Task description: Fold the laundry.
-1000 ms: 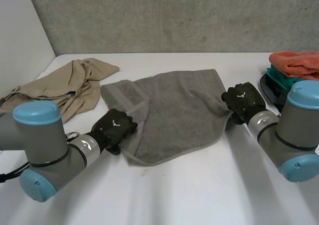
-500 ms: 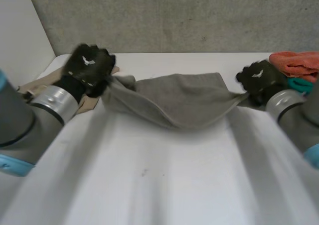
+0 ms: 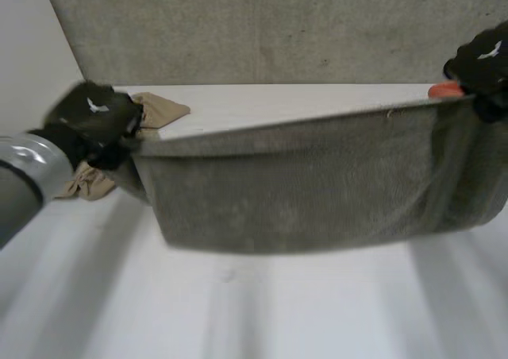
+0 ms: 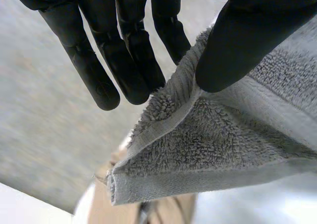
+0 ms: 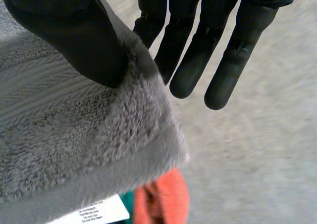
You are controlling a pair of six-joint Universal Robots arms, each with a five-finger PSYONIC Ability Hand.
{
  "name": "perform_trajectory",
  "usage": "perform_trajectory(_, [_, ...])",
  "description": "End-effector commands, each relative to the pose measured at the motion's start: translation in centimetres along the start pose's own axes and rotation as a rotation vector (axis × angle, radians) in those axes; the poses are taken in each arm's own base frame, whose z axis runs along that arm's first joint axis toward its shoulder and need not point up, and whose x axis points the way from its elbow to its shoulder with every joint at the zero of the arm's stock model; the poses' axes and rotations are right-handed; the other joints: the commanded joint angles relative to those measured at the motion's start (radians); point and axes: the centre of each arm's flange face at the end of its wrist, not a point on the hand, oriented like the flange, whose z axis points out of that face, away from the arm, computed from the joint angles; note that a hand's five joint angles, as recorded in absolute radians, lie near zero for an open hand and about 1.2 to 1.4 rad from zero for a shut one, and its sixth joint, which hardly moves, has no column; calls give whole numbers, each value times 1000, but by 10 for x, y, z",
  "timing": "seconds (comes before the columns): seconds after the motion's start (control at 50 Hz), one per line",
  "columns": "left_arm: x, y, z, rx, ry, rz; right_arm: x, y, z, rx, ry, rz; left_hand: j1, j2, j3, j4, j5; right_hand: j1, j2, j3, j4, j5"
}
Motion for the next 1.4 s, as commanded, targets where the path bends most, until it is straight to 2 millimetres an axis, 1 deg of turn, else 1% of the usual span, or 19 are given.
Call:
perform_trajectory(0.02, [-8,13,77,10,-20,72,-7,12,62,11,15,16,275,200,205,197,245,271,222,206,198,225])
perform_trajectory(0.06, [-22,2,93,55,-78,79,4,8,76,44,87,22,275,200,205,197,245,271,222,206,198,225])
perform_trajectory(0.14, [-72,-53,123,308,-335,128,49,-25,100,254,381,72,275,200,205,197,245,271,222,206,198,225])
perform_trajectory(0.16, [-90,-79,126,439,-444,142,66,-41,103,374,501,99,275,200,205,197,245,271,222,206,198,225])
perform_trajectory(0.24, [-111,-118,121,693,-622,117,97,-66,100,599,725,114,275,200,205,197,245,271,222,206,198,225])
perform_trajectory(0.3, [-114,-123,119,759,-666,102,95,-67,102,622,729,108,275,200,205,197,245,271,222,206,198,225])
perform_trajectory(0.38, [-107,-108,122,704,-640,88,81,-57,113,596,680,113,275,200,205,197,245,271,222,206,198,225])
perform_trajectory(0.5, [-78,-61,132,541,-537,66,50,-32,126,519,586,126,275,200,205,197,245,271,222,206,198,225])
perform_trajectory(0.58, [-54,-27,138,438,-469,54,17,-7,139,448,480,132,275,200,205,197,245,271,222,206,198,225])
perform_trajectory(0.68, [-18,23,144,289,-372,53,-47,39,152,297,254,154,275,200,205,197,245,271,222,206,198,225])
perform_trajectory(0.7, [-1,42,145,236,-330,58,-56,45,153,273,228,157,275,200,205,197,245,271,222,206,198,225])
perform_trajectory(0.74, [14,53,144,201,-292,65,-73,55,153,232,177,160,275,200,205,197,245,271,222,206,198,225])
perform_trajectory(0.82, [49,76,132,124,-201,98,-101,74,145,138,75,163,275,200,205,197,245,271,222,206,198,225])
perform_trajectory(0.92, [81,100,91,-13,-82,187,-124,92,112,-14,-91,137,275,200,205,197,245,271,222,206,198,225])
perform_trajectory(1.04, [86,92,18,-138,17,278,-111,83,45,-142,-236,39,275,200,205,197,245,271,222,206,198,225])
perform_trajectory(1.14, [88,84,-60,-313,155,267,-98,107,-25,-364,-455,-100,275,200,205,197,245,271,222,206,198,225])
perform_trajectory(1.22, [92,82,-94,-464,303,240,-95,116,-45,-408,-544,-179,275,200,205,197,245,271,222,206,198,225])
perform_trajectory(1.28, [90,78,-94,-483,322,240,-91,119,-39,-401,-493,-174,275,200,205,197,245,271,222,206,198,225])
perform_trajectory(1.4, [81,70,-45,-354,212,255,-81,115,-13,-331,-339,-103,275,200,205,197,245,271,222,206,198,225])
